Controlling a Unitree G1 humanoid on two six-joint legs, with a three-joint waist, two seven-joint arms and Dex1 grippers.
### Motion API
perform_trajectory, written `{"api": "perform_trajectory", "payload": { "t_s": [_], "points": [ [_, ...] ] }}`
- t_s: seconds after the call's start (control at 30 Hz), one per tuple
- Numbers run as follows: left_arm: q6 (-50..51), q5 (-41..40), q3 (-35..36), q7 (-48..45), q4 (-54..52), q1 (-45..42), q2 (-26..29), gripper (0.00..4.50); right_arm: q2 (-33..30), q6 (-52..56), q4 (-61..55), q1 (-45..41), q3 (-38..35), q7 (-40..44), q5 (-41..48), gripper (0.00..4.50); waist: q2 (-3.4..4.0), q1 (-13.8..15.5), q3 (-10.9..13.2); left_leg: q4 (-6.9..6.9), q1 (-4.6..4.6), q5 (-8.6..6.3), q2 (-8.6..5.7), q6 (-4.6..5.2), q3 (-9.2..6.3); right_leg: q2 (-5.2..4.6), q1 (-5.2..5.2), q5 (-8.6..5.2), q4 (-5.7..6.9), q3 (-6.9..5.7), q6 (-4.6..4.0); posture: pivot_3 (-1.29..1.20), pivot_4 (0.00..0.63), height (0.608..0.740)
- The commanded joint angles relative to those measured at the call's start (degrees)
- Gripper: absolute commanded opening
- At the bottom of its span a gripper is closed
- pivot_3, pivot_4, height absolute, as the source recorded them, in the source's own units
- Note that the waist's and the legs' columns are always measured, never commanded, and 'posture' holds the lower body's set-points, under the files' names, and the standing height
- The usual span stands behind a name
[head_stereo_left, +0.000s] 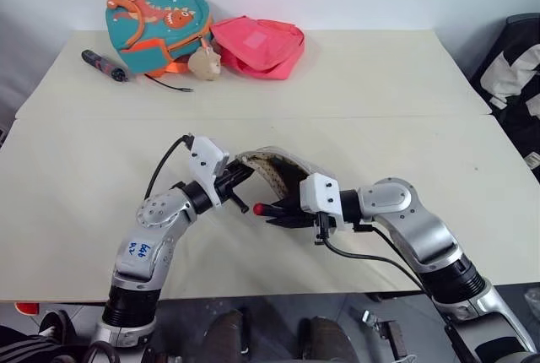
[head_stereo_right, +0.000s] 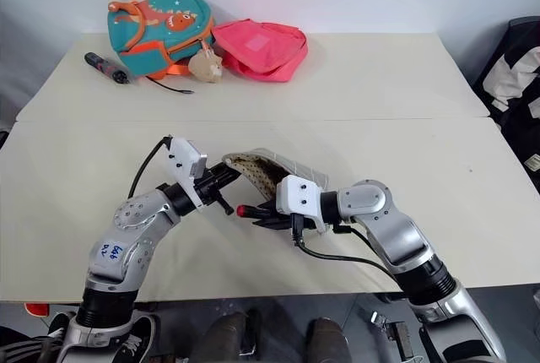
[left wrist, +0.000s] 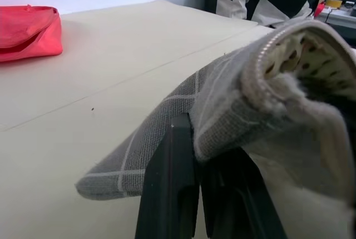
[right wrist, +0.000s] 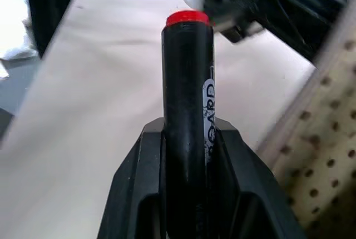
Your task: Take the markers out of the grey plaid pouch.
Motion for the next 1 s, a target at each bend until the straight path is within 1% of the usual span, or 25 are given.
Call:
{"api": "perform_trajectory", "payload": {
  "t_s": [0.03, 0.07, 0.13, 0.23, 0.3, 0.37, 0.47, 0.5, 0.57, 0.63, 0.73, 0.8, 0.9, 0.93, 1.0],
  "points": [
    [-2.43, 1.15, -1.11, -1.14, -1.59, 0.43, 1.01, 0.0, -1.57, -0.93, -3.59, 0.16, -0.1, 1.92, 0.22, 0.64, 0.0, 0.05, 0.0, 0.0, 0.0, 0.0, 0.0, 0.0, 0.0, -0.01, 0.0, 0.0, -0.01, 0.0, 0.0, 0.0, 0.15, 0.74],
    [-2.12, 0.4, -1.2, -1.53, -2.05, 0.63, 0.68, 0.0, -1.81, -1.23, -1.99, -0.3, 0.88, 0.78, -2.39, 0.64, 0.0, 0.04, 0.0, 0.0, 0.0, 0.0, -0.01, 0.0, 0.01, -0.01, 0.0, 0.0, -0.02, 0.0, 0.0, 0.0, 0.15, 0.74],
    [-1.62, -0.82, -1.34, -1.97, -2.82, 0.74, -0.06, 0.0, -3.98, -6.54, 1.15, -0.64, 3.81, 1.44, -8.62, 0.64, 0.0, 0.05, 0.0, 0.0, 0.0, -0.01, -0.01, 0.0, 0.01, -0.02, 0.0, 0.0, -0.03, 0.01, 0.0, 0.0, 0.15, 0.74],
    [-1.23, -1.6, -1.2, -1.65, -3.41, 0.42, -1.22, 0.0, -4.61, -8.85, 3.04, -0.59, 5.04, 2.16, -10.78, 0.64, -0.03, 0.06, 0.01, 0.01, -0.01, -0.01, -0.02, 0.0, 0.02, -0.03, -0.02, 0.0, -0.08, 0.01, 0.0, 0.0, 0.15, 0.74],
    [-1.43, -0.79, -1.97, -2.14, -3.83, 0.63, -0.82, 0.0, -2.34, -6.14, 1.75, -0.5, 3.49, 2.08, -6.85, 0.64, -0.03, 0.03, 0.01, 0.01, 0.0, 0.0, -0.01, -0.01, 0.02, -0.03, -0.03, 0.0, -0.07, 0.02, 0.0, 0.0, 0.15, 0.74],
    [-1.71, 0.04, -1.86, -1.44, -3.4, 0.91, -0.8, 0.0, -3.92, -10.3, 1.2, -0.55, 4.42, 3.99, -8.61, 0.64, -0.03, -0.09, 0.01, 0.0, 0.02, 0.0, 0.02, -0.01, 0.02, -0.02, 0.0, 0.0, -0.03, 0.02, 0.0, 0.0, 0.15, 0.74],
    [-1.96, -0.39, -0.81, -0.73, -2.28, 0.7, -1.29, 0.0, -1.12, -10.94, 0.46, -0.74, 2.51, 3.68, -4.82, 0.64, -0.04, -0.05, 0.02, 0.02, 0.02, 0.0, 0.01, -0.01, 0.02, 0.02, 0.02, 0.0, -0.03, 0.01, 0.0, 0.0, 0.15, 0.74],
    [-1.07, -1.17, 0.2, 0.26, -1.92, 0.33, -1.88, 0.0, 0.44, -8.68, -0.42, -1.0, 1.29, 3.02, -1.92, 0.64, -0.05, -0.04, 0.02, 0.02, 0.02, 0.0, 0.01, 0.0, 0.02, 0.02, 0.01, 0.0, -0.04, 0.01, 0.0, 0.0, 0.15, 0.74],
    [-0.77, -1.49, 1.2, 1.09, -1.43, -0.05, -2.27, 0.0, 0.14, -12.33, -0.51, -1.24, 1.4, 3.86, -3.0, 0.64, -0.05, -0.04, 0.02, 0.02, 0.02, 0.0, 0.02, -0.01, 0.0, 0.0, 0.02, 0.0, -0.04, 0.01, 0.0, 0.0, 0.15, 0.74],
    [-1.31, -0.71, 1.18, 0.79, -0.99, 0.18, -1.73, 0.0, 0.07, -11.5, -0.25, -0.93, 0.71, 3.67, -2.52, 0.64, -0.06, 0.0, 0.01, 0.02, 0.02, 0.0, 0.01, 0.0, -0.01, -0.01, 0.03, 0.0, -0.01, 0.0, 0.0, 0.0, 0.15, 0.74],
    [-1.67, 1.26, 1.84, 2.34, 0.44, 0.12, -0.91, 0.0, 1.84, -7.05, -1.24, -0.98, -3.53, 2.19, 4.11, 0.64, -0.08, 0.09, 0.02, 0.03, 0.01, 0.0, -0.01, 0.0, -0.01, -0.01, 0.04, 0.0, -0.03, -0.02, 0.01, 0.0, 0.15, 0.74],
    [-2.27, 1.7, 2.05, 2.39, 0.8, 0.2, -0.37, 0.0, 2.47, -5.01, -1.6, -1.04, -5.25, 0.86, 6.01, 0.64, -0.08, 0.08, 0.02, 0.03, 0.02, 0.0, -0.01, 0.01, -0.01, -0.01, 0.05, 0.01, -0.01, -0.01, 0.01, 0.0, 0.15, 0.74],
    [-3.8, 3.34, 1.71, 2.0, 0.77, 0.66, 1.08, 0.0, 2.59, -2.3, -0.15, -2.02, -7.81, -2.15, 6.23, 0.64, -0.09, 0.0, 0.02, 0.02, 0.01, 0.0, 0.01, 0.0, -0.02, -0.02, 0.03, 0.01, 0.0, -0.01, 0.01, 0.0, 0.15, 0.74],
    [-4.83, 4.43, 1.44, 1.76, 0.84, 0.81, 1.87, 0.0, 1.56, -0.98, 0.23, -2.04, -7.91, -2.35, 5.72, 0.64, -0.09, 0.01, 0.02, 0.02, 0.01, 0.0, 0.0, 0.0, -0.01, -0.02, 0.02, 0.01, 0.02, -0.01, 0.01, 0.0, 0.15, 0.74],
    [-7.71, 7.55, 0.6, 1.0, 1.64, 1.26, 4.35, 0.0, -1.45, -1.48, 2.82, -1.88, -7.59, -2.6, 1.77, 0.64, -0.09, 0.06, 0.02, 0.02, 0.0, 0.0, 0.0, 0.0, -0.02, -0.03, 0.02, 0.01, 0.01, -0.01, 0.0, 0.0, 0.15, 0.74]
  ]
}}
